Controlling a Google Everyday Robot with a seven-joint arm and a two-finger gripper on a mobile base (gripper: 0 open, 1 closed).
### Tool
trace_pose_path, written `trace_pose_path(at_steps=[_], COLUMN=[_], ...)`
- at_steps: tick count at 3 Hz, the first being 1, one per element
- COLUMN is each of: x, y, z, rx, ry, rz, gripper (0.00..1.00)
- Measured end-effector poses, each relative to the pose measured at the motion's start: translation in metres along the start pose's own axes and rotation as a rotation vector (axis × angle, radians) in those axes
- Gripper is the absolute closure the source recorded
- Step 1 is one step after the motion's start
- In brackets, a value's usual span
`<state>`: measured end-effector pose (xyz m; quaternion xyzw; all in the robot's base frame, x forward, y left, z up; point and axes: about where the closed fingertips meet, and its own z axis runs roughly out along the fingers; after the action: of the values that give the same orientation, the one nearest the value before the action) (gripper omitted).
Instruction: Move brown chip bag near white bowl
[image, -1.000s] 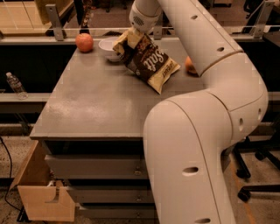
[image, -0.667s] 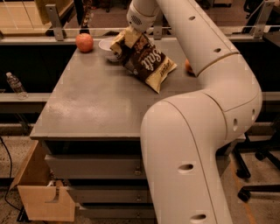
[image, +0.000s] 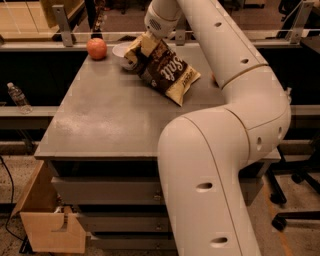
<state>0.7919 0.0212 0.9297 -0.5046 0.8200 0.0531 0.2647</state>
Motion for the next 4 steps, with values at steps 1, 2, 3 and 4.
trace_pose_path(at_steps=[1, 2, 3, 4], x=[-0.002, -0.003, -0.004, -0.005], y=[0.000, 0.000, 0.001, 0.001], z=[0.004, 0.009, 0.014, 0.018], rx=[-0.001, -0.002, -0.004, -0.006], ry=[-0.002, -0.003, -0.003, -0.003], rz=[-0.002, -0.002, -0.003, -0.004], gripper=[0.82, 0.59, 0.36, 0.13])
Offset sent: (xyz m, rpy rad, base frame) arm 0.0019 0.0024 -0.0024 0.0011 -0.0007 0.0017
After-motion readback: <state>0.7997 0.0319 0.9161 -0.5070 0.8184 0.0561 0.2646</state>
